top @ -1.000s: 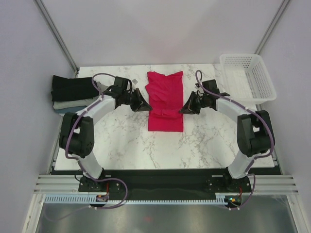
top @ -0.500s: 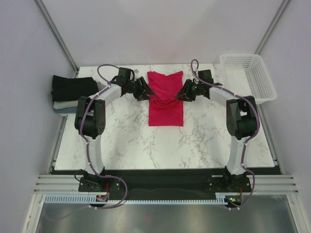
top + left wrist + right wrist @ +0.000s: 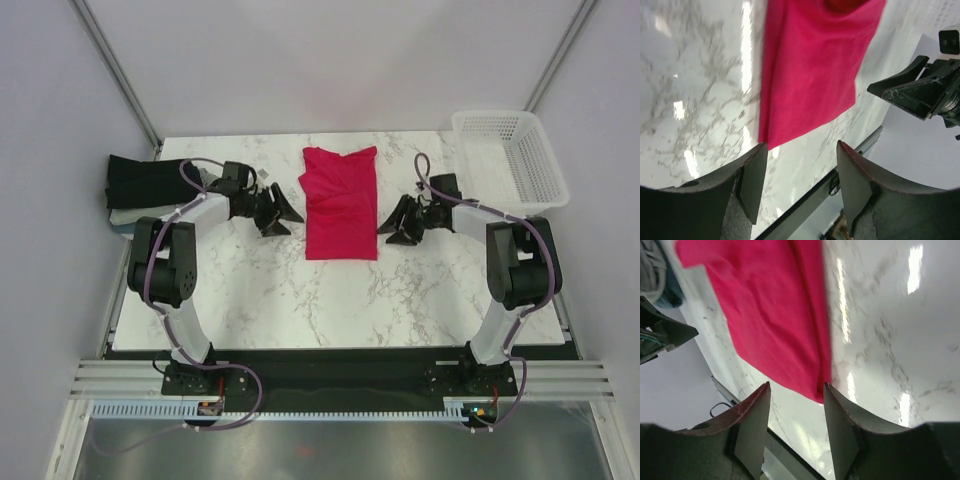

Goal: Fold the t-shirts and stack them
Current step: Fold the tshirt

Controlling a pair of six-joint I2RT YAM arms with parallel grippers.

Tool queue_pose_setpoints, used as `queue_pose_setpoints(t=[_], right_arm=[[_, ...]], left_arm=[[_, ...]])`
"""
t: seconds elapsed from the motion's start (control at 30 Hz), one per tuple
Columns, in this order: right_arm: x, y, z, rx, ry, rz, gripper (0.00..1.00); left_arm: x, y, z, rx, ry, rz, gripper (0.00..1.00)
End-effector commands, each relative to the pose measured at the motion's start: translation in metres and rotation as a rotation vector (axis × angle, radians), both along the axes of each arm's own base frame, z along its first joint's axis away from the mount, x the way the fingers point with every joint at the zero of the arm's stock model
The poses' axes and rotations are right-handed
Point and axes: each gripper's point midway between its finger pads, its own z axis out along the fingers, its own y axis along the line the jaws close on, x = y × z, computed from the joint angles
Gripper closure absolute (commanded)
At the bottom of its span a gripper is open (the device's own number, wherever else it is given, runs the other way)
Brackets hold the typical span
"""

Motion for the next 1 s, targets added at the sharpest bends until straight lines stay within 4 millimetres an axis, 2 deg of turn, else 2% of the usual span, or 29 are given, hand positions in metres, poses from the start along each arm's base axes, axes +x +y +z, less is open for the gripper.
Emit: queue_pose_setpoints(t=[0.0,0.13,0.27,0.53,0.63,0.97], right_arm=[[-0.039,0.016,-0.017,0.056,0.112,0.041,0.46],[-0.058,0.028,-0.027,0.059,0.153,0.074,0.46],[-0.063,0.038,-0.032,0.059,0.160,0.097,0.46],[-0.059,0.040,-0.043,0.047,0.172,0.092,0.46],[-0.058,0.039,-0.046,0.037,0.169,0.094,0.46],[-0.045,0.039,-0.051,0.025,0.154,0.084,0.47]], left_arm=[[-0.040,-0.005,-0.027,-0.037,0.138,-0.052,0.35],[-0.054,-0.006,-0.050,-0.047,0.210,-0.048,0.34],[-0.050,-0.010,-0.058,-0.075,0.237,-0.032,0.34],[-0.045,-0.025,-0.074,-0.082,0.273,-0.038,0.33],[-0.046,-0.031,-0.074,-0.094,0.285,-0.045,0.35],[-0.060,-0.030,-0.080,-0.077,0.321,-0.042,0.41]])
